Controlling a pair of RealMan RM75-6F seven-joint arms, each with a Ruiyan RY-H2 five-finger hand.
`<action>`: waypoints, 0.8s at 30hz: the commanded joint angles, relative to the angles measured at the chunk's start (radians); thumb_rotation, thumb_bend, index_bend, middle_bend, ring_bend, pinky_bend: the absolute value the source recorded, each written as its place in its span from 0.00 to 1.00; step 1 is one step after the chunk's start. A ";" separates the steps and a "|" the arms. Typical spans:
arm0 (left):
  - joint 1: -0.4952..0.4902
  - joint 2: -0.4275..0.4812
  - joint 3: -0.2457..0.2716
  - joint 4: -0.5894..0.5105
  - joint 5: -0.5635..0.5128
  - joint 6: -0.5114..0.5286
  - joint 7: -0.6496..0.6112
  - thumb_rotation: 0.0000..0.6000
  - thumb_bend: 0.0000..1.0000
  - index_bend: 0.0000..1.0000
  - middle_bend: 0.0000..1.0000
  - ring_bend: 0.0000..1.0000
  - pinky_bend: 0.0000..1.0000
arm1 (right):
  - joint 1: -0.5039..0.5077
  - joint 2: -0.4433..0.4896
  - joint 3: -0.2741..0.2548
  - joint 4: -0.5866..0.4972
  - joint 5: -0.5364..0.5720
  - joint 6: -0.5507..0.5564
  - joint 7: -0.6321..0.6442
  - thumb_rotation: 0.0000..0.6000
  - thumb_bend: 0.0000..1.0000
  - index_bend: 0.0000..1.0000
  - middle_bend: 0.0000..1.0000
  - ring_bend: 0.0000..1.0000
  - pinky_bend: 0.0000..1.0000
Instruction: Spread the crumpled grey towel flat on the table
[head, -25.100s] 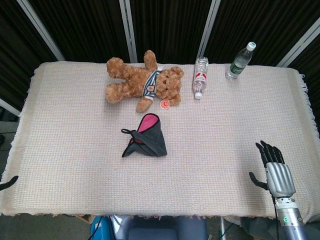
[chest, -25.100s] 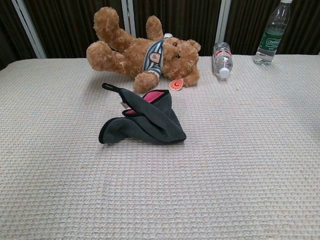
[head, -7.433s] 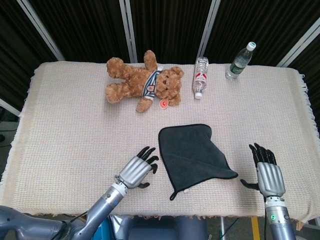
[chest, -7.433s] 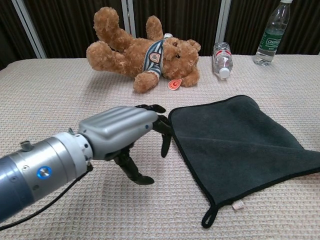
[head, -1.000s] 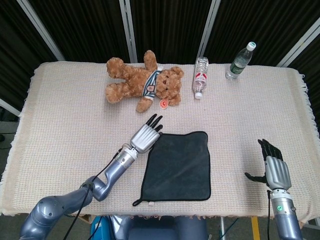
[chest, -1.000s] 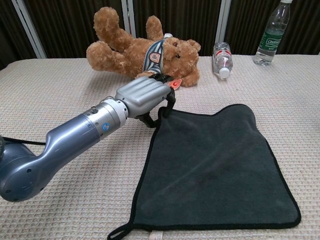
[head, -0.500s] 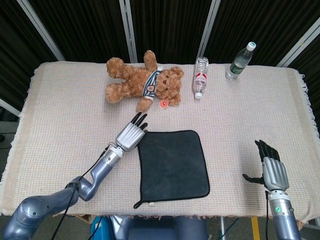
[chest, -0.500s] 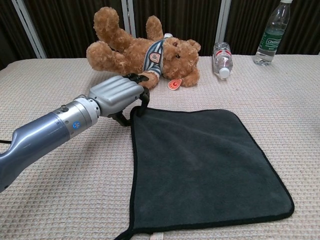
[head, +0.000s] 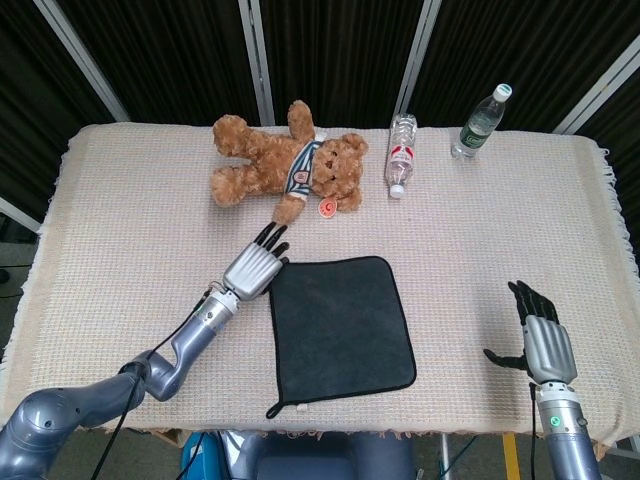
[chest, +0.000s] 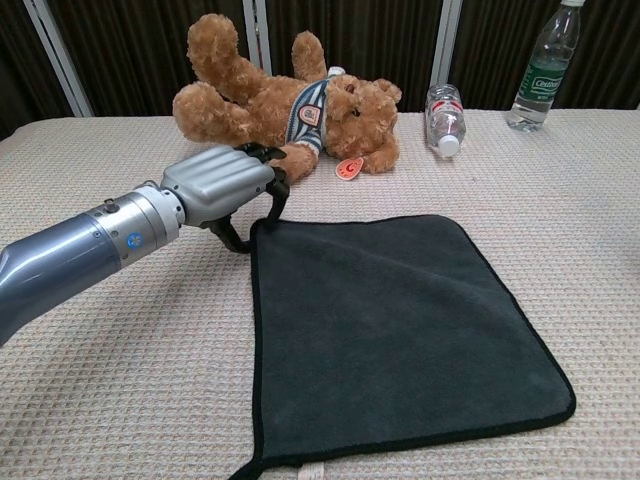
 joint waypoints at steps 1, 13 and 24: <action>0.004 0.027 0.005 -0.032 -0.010 -0.022 0.022 1.00 0.16 0.43 0.20 0.00 0.02 | -0.001 0.001 -0.002 -0.002 -0.004 0.000 0.003 1.00 0.12 0.00 0.00 0.00 0.00; 0.038 0.129 -0.035 -0.173 -0.078 -0.020 0.100 1.00 0.00 0.25 0.14 0.00 0.00 | 0.001 0.006 -0.006 -0.005 -0.012 -0.010 0.011 1.00 0.13 0.00 0.00 0.00 0.00; 0.196 0.351 -0.070 -0.565 -0.162 0.157 0.112 1.00 0.00 0.23 0.13 0.00 0.00 | 0.005 0.021 -0.022 0.002 -0.074 -0.030 0.057 1.00 0.12 0.00 0.00 0.00 0.00</action>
